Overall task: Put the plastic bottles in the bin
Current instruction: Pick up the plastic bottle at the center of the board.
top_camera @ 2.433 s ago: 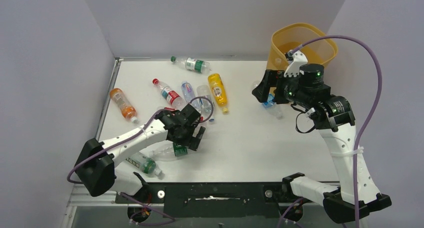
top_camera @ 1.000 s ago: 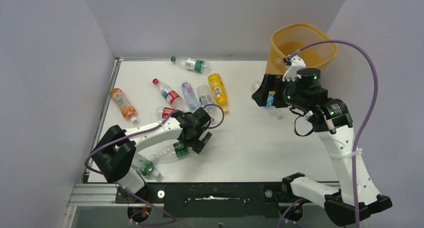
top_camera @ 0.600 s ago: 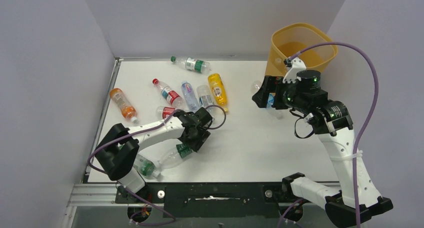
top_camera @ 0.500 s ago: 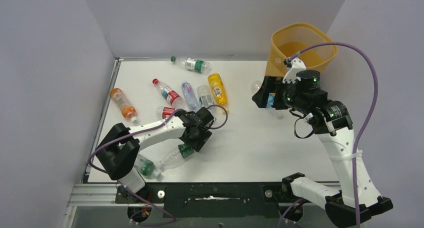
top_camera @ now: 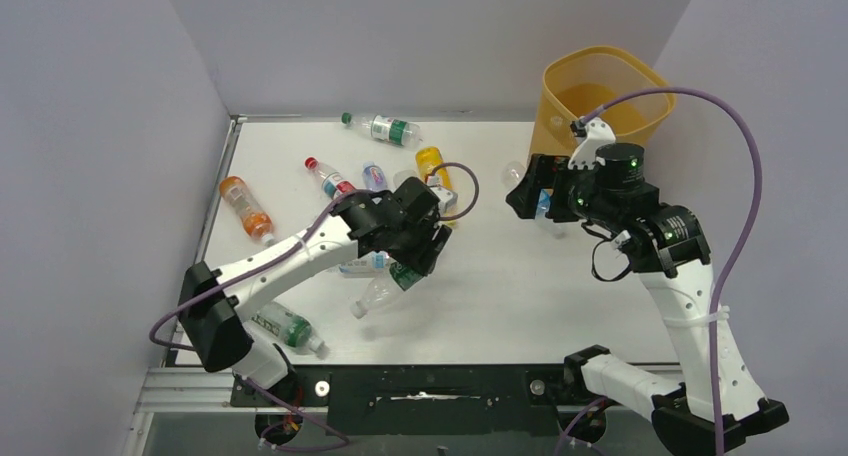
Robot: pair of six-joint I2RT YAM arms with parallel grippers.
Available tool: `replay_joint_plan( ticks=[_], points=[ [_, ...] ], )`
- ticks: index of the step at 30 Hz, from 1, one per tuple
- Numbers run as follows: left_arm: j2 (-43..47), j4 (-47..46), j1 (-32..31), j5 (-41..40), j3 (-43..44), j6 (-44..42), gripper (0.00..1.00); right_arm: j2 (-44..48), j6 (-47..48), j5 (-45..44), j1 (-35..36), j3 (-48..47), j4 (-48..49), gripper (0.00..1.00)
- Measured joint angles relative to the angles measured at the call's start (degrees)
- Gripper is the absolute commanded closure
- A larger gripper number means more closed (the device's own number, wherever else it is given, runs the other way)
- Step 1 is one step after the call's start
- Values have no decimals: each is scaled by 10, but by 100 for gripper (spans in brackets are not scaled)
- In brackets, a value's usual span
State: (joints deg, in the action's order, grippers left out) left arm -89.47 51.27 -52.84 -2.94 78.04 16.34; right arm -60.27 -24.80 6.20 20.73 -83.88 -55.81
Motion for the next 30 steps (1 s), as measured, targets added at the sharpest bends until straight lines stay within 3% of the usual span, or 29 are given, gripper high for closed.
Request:
replay_joint_plan(
  ticks=[12, 24, 30],
  points=[
    [43, -5, 14, 58, 150, 97, 49, 60, -3, 5, 0, 7, 2, 2],
    [66, -167, 111, 155, 132, 250, 49, 99, -15, 50, 12, 80, 56, 0],
    [68, -265, 125, 190, 131, 323, 50, 89, -30, 54, 57, 108, 101, 0]
  ],
)
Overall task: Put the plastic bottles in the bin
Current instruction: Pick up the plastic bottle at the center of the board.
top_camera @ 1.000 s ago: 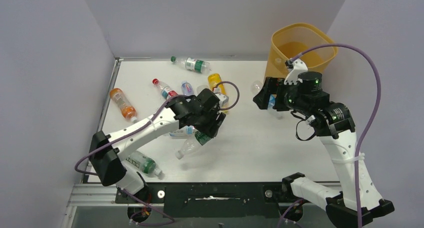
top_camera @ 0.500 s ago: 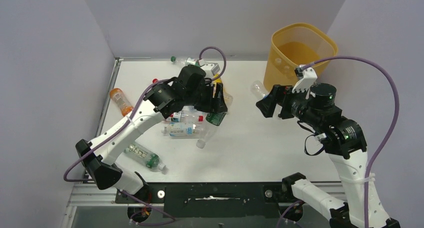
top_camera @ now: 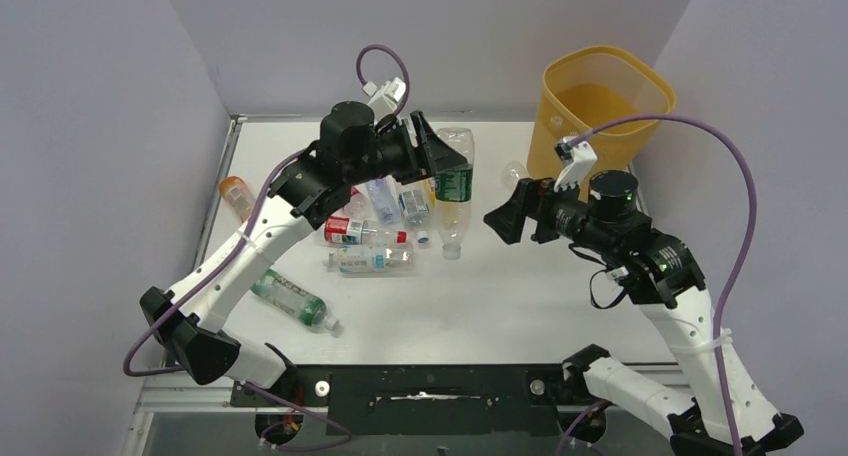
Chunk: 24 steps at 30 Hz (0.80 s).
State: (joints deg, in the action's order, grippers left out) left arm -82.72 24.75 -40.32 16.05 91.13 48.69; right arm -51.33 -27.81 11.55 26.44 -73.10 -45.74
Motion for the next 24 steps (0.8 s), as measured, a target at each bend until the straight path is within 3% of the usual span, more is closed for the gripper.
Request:
replay_joint_plan(
  ticks=[11, 18, 21, 24],
  points=[
    [2, -130, 20, 40, -53, 105, 50, -83, -6, -62, 171, -4, 79, 2],
    [17, -183, 37, 59, -120, 156, 50, -133, -10, -123, 183, -17, 84, 2],
    [33, -200, 39, 70, -144, 173, 50, -139, -12, -146, 183, -30, 83, 11],
    [50, -220, 44, 74, -161, 187, 49, -144, -14, -156, 183, -46, 84, 27]
  ],
)
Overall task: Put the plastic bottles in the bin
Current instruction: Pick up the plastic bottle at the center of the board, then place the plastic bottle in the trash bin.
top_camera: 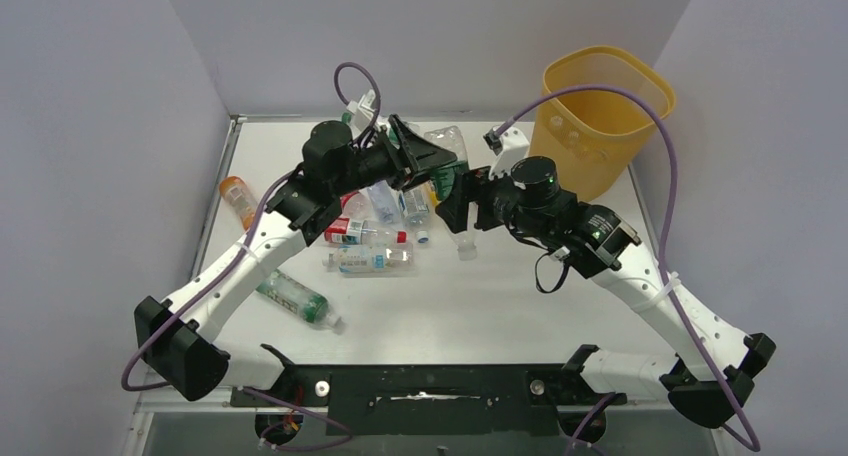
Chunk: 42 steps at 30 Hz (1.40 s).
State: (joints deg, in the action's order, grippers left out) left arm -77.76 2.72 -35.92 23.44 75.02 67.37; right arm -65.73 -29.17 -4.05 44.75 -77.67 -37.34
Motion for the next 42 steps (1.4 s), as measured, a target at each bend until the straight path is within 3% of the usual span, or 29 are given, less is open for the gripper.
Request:
replay_joint_plan(
  ticks=[1, 5, 6, 7, 8, 20, 28, 33, 42],
  points=[
    [3, -5, 1, 1, -2, 1, 47, -1, 0, -2, 3, -4, 2, 34],
    [6, -14, 8, 4, -5, 4, 38, -5, 0, -1, 7, -10, 7, 45],
    [6, -13, 9, 5, -5, 3, 31, -5, 0, -1, 7, -10, 7, 46],
    [6, -12, 10, 6, -5, -1, 15, -6, 0, -1, 7, -10, 6, 47],
    [6, -9, 12, 7, -5, -6, 11, -6, 0, -1, 7, -10, 6, 47],
    [9, 136, 96, 19, 66, -123, 10, -3, 2, -46, 6, -72, -70, 48],
    [76, 234, 123, 0, 78, -200, 10, 11, 10, -92, 6, -148, -152, 48],
    [153, 250, 123, -12, 22, -221, 10, 35, 12, -110, 6, -144, -176, 47],
    [203, 269, 123, -17, -99, -236, 10, 123, 1, -109, 6, -13, -172, 46]
  ],
)
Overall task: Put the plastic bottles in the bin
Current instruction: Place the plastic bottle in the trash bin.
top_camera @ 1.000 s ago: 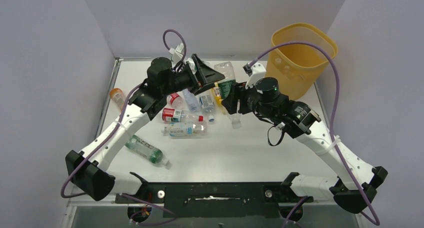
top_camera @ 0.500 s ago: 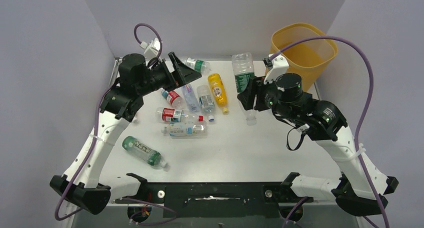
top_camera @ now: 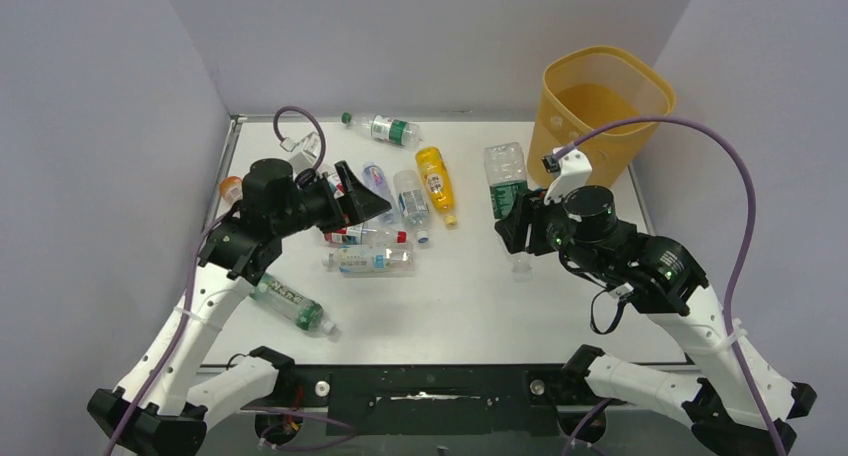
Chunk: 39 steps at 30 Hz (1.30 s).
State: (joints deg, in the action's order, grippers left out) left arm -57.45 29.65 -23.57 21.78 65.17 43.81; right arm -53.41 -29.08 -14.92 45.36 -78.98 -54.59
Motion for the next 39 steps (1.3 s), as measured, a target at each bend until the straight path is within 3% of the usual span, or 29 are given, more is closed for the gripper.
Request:
replay_joint_plan(
  ticks=[7, 11, 14, 21, 32, 37, 39],
  points=[
    [-5, 15, 0, -3, -21, -27, 10, -20, -1, -11, 0, 1, 3, 46],
    [-8, 18, 0, -6, -21, -38, 10, -86, 12, -19, -23, -64, -1, 45],
    [-15, 19, 0, -8, -21, -41, 10, -148, 36, 0, -89, -130, 16, 45],
    [-27, 23, 0, -19, -21, -43, 10, -267, 80, 90, -320, -266, 60, 45],
    [-28, 27, -2, -36, -31, -42, 10, -374, 62, 263, -559, -427, 133, 40],
    [-28, 37, -4, -40, -32, -42, 9, -431, 54, 316, -629, -462, 148, 31],
    [-28, 37, -4, -41, -32, -42, 9, -454, 54, 330, -640, -464, 148, 16]
  ],
)
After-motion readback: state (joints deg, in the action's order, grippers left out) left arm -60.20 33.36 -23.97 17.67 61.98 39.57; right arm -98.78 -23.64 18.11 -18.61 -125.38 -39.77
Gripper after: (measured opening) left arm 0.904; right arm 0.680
